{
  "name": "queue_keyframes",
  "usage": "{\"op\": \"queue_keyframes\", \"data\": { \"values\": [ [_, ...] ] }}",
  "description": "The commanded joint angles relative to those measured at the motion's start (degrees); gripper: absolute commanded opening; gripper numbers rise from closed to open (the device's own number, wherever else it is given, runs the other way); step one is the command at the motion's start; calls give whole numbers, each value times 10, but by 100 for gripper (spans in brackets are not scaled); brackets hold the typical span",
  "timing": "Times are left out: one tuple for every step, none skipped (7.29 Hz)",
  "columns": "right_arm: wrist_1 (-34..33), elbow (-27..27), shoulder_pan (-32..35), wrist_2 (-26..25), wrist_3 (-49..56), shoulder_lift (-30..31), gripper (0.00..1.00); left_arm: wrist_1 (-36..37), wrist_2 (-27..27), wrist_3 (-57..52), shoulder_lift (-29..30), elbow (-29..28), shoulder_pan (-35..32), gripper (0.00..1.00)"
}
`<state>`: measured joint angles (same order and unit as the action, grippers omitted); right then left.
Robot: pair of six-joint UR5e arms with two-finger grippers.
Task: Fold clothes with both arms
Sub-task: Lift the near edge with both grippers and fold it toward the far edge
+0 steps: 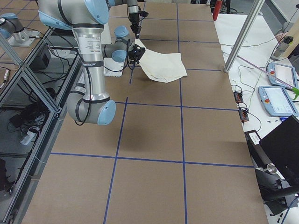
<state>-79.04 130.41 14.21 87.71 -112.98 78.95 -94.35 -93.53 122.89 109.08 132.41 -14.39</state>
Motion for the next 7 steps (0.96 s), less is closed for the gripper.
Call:
{"op": "queue_keyframes", "data": {
  "values": [
    [-19,-91,101,65,20,-101,0,0,-3,-43,9,-46,-57,0],
    [-36,-141,142,96,35,-144,0,-2,-2,-52,17,-70,-66,0],
    [-35,-165,166,98,67,-159,0,-2,-3,-64,38,-89,-86,0],
    [-32,-206,179,100,72,-183,0,-5,-2,-92,52,-125,-103,0],
    [-30,-259,181,99,73,-221,0,-9,-1,-121,74,-170,-123,0],
    [-24,-313,189,99,76,-246,0,-42,0,-139,83,-217,-135,0],
    [13,-377,203,100,73,-275,0,-89,1,-142,84,-260,-148,0]
  ]
}}
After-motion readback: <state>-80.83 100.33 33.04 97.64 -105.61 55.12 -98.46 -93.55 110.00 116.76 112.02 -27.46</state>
